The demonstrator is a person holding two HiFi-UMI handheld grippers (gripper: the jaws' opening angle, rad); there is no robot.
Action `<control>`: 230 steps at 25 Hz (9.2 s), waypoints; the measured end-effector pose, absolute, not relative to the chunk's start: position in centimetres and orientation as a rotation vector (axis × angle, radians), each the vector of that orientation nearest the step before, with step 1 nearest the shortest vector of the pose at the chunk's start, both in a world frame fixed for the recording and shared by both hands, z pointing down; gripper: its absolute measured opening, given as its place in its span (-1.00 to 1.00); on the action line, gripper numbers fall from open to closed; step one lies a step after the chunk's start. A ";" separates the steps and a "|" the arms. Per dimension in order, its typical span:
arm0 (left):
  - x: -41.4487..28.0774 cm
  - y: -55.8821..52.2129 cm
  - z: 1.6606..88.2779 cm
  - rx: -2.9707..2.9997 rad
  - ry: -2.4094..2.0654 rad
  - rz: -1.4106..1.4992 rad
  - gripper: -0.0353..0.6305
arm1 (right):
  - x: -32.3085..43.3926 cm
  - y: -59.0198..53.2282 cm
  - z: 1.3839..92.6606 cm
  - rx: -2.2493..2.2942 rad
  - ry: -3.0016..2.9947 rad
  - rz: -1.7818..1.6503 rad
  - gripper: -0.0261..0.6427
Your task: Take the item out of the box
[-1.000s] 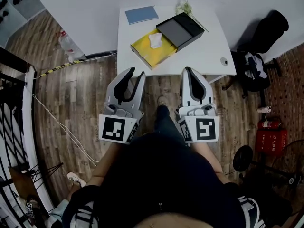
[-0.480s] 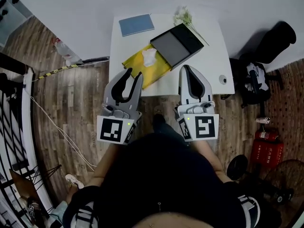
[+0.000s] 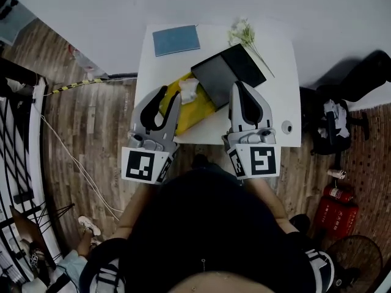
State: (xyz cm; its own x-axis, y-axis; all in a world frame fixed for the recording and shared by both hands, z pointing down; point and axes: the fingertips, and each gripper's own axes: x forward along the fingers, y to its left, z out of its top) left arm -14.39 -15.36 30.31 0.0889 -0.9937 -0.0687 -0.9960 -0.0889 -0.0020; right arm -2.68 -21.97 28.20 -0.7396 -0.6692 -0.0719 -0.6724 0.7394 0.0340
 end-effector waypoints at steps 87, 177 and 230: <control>-14.3 -24.7 57.7 -2.913 1.750 -1.043 -0.47 | -3.3 -28.4 42.0 -1.379 3.081 -0.171 -0.89; -16.2 -21.9 41.9 -2.400 2.076 -0.670 -0.86 | -3.8 -25.2 36.5 -1.180 3.029 -0.058 -0.89; -14.4 -16.1 26.8 -2.026 2.144 -0.126 -0.86 | -2.3 -23.6 29.2 -1.012 2.922 0.055 -0.89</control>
State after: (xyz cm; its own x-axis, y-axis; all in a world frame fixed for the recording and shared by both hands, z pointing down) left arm -14.43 -16.10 26.76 -0.0490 -0.9957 -0.0788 -0.9797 0.0632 -0.1904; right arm -2.35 -23.59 29.19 -0.7848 -0.6172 -0.0573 -0.6189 0.7853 0.0181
